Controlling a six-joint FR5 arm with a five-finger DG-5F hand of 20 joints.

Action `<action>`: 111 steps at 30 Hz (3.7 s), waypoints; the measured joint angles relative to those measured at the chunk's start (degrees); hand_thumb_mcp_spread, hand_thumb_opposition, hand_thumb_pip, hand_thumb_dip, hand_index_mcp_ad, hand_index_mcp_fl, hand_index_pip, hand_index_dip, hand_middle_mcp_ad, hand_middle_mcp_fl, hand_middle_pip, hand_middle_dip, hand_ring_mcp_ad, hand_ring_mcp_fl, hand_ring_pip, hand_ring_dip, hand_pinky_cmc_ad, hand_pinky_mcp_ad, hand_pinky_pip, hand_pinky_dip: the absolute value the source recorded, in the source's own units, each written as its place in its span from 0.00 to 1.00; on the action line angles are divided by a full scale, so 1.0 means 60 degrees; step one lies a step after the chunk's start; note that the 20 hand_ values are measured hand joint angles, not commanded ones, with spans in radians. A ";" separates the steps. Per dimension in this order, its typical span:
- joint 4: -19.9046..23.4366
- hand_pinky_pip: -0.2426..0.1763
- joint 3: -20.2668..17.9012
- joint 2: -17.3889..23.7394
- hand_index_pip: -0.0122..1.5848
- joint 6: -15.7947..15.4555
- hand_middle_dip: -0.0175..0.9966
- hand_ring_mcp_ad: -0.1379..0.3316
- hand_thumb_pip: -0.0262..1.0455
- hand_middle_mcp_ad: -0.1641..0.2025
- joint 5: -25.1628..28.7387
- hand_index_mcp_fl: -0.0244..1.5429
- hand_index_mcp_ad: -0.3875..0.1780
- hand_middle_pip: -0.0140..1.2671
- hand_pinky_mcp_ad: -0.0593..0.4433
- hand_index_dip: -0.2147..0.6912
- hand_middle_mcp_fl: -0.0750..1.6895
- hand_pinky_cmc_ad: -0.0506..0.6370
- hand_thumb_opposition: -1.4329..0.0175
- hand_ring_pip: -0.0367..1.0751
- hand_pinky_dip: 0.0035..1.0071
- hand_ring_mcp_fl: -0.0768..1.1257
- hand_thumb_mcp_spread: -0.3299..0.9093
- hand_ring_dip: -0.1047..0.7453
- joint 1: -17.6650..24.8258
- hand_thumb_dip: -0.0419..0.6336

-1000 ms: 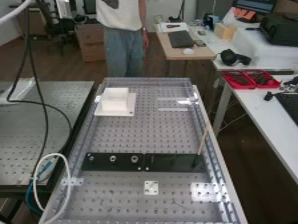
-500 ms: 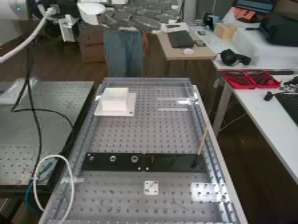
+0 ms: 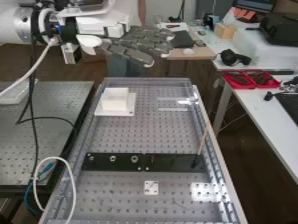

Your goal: Grab the bearing and place it in the white container

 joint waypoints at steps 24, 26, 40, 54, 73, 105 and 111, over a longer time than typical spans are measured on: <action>0.2853 0.43 -0.1953 -0.1305 0.09 0.0682 0.13 0.60 0.47 0.65 0.0359 0.07 0.65 0.12 0.55 0.26 0.11 0.50 0.48 0.14 0.16 0.07 0.54 0.14 -0.0621 0.27; 0.2976 0.43 -0.1981 -0.1438 0.11 0.0681 0.13 0.61 0.48 0.65 -0.0129 0.08 0.64 0.11 0.55 0.27 0.10 0.50 0.48 0.14 0.16 0.07 0.54 0.14 -0.0930 0.30; 0.3411 0.43 -0.1184 -0.3258 0.38 0.0052 0.14 0.61 0.50 0.65 -0.5103 0.20 0.55 0.12 0.57 0.31 0.09 0.49 0.45 0.14 0.16 0.06 0.57 0.14 -0.3660 0.37; 0.4576 0.43 0.0014 -0.4958 0.60 0.0094 0.15 0.57 0.54 0.63 -0.7287 0.21 0.52 0.12 0.58 0.32 0.09 0.50 0.42 0.14 0.16 0.06 0.59 0.15 -0.4609 0.39; 0.5043 0.43 -0.0045 -0.5425 0.74 -0.0079 0.17 0.58 0.54 0.63 -0.6876 0.18 0.51 0.12 0.57 0.36 0.11 0.50 0.41 0.14 0.16 0.06 0.61 0.17 -0.4456 0.46; 0.4992 0.44 -0.0052 -0.5622 0.76 -0.0285 0.19 0.54 0.65 0.62 -0.6868 0.16 0.51 0.12 0.58 0.36 0.11 0.50 0.37 0.14 0.16 0.06 0.61 0.17 -0.4323 0.63; 0.4954 0.44 -0.0061 -0.5621 0.77 -0.0393 0.19 0.54 0.64 0.62 -0.6820 0.16 0.51 0.12 0.58 0.36 0.12 0.50 0.37 0.14 0.16 0.06 0.61 0.17 -0.4331 0.60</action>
